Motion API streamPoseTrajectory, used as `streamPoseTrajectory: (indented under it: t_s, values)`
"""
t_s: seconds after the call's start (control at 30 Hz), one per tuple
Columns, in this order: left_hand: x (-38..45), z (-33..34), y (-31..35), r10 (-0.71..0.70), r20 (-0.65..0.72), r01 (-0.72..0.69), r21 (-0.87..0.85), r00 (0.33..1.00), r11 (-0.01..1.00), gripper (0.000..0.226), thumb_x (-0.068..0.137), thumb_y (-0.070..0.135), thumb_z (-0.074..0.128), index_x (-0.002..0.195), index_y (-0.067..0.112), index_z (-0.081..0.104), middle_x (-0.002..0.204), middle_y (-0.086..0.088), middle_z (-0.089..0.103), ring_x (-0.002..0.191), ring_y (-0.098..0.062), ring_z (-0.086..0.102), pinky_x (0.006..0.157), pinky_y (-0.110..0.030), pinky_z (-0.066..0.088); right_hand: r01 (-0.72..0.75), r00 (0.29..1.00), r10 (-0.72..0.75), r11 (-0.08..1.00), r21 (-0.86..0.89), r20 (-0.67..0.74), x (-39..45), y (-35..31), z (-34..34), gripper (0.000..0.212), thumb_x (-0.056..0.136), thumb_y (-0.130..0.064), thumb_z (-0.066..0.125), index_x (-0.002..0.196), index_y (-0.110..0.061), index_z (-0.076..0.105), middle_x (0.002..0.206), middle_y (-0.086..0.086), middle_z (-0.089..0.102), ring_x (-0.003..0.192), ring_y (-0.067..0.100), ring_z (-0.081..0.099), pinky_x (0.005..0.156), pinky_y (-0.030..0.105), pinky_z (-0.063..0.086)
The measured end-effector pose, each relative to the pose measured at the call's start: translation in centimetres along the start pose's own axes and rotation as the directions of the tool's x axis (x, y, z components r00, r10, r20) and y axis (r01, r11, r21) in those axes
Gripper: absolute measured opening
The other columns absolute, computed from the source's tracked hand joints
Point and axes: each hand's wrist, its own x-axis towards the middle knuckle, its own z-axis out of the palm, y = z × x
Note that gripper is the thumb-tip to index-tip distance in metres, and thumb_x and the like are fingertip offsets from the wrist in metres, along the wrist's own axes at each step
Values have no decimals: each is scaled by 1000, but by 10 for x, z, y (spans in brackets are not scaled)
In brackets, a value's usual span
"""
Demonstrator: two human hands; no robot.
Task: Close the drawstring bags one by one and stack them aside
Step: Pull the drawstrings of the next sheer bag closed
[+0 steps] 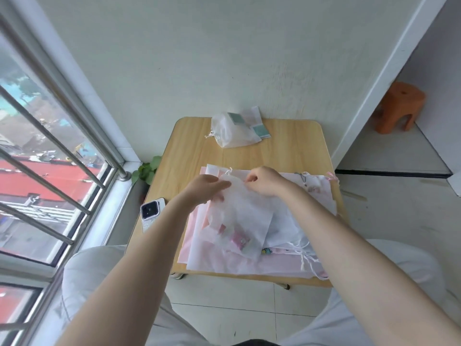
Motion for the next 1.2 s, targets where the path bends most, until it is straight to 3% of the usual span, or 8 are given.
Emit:
streamPoseTrajectory:
  t_s: [0.13, 0.3, 0.4, 0.5, 0.6, 0.73, 0.97, 1.2]
  values:
    - [9, -3, -10, -162, -38, 132, -410, 986, 902, 45, 91, 54, 55, 92, 13, 72, 93, -4, 69, 80, -19, 62, 73, -30, 50, 167, 986, -167, 985, 43, 6, 3, -15, 16, 6, 92, -22, 58, 91, -21, 64, 88, -4, 55, 82, 16, 55, 65, 22, 43]
    - [19, -3, -26, -167, 138, 211, -776, 976, 595, 27, 98, 29, 54, 91, 8, 69, 97, -12, 72, 83, -26, 68, 85, -38, 52, 188, 982, -185, 973, 137, -32, 4, -19, 35, 6, 93, -24, 59, 96, -23, 64, 81, -6, 58, 73, 11, 53, 62, 22, 40]
    - [16, -3, -28, -149, 110, 150, -945, 983, 292, 26, 100, 24, 50, 83, 9, 63, 88, -10, 70, 84, -26, 67, 81, -39, 53, 96, 993, -84, 981, 166, -79, 5, -11, 35, 18, 93, -38, 57, 101, -24, 63, 82, -7, 58, 75, 10, 54, 64, 26, 41]
    - [15, -2, -33, -175, 66, 78, -995, 982, 64, 30, 101, 21, 44, 79, 8, 60, 78, -9, 67, 77, -27, 68, 78, -39, 51, 38, 994, -23, 989, 144, -104, 6, 0, 32, 35, 97, -42, 50, 72, -18, 56, 69, -5, 52, 69, 16, 52, 62, 30, 36]
    - [17, 1, -37, -208, 61, 54, -998, 976, -40, 26, 100, 18, 44, 82, 7, 59, 64, -5, 56, 56, -22, 60, 75, -37, 51, -38, 996, 47, 993, 116, -74, 4, 7, 28, 47, 98, -44, 48, 60, -17, 43, 60, -4, 43, 57, 15, 44, 57, 30, 30]
    - [21, 2, -42, -260, 81, 63, -995, 962, -78, 17, 96, 16, 48, 82, 11, 55, 56, 3, 28, 44, -13, 28, 55, -24, 45, -107, 994, 99, 981, 164, 53, 5, 14, 25, 40, 96, -35, 50, 62, -15, 50, 53, -1, 48, 46, 15, 43, 51, 24, 34]
    - [24, -2, -46, -367, -15, -19, -1000, 930, -6, 41, 103, 42, 34, 91, 10, 57, 56, 4, 22, 44, -12, 20, 43, -21, 29, -63, 974, -16, 941, 332, 228, 2, 22, 8, 23, 92, -30, 65, 76, -14, 67, 64, -2, 51, 54, 11, 41, 50, 22, 33]
    - [25, -2, -49, -394, -60, -68, -998, 917, -9, 28, 100, 25, 46, 76, 12, 53, 51, 2, 31, 42, -15, 34, 49, -25, 40, -106, 991, 137, 790, 604, -4, 10, 32, 4, 31, 97, -26, 51, 68, -15, 50, 72, 4, 52, 60, 17, 49, 53, 27, 37]
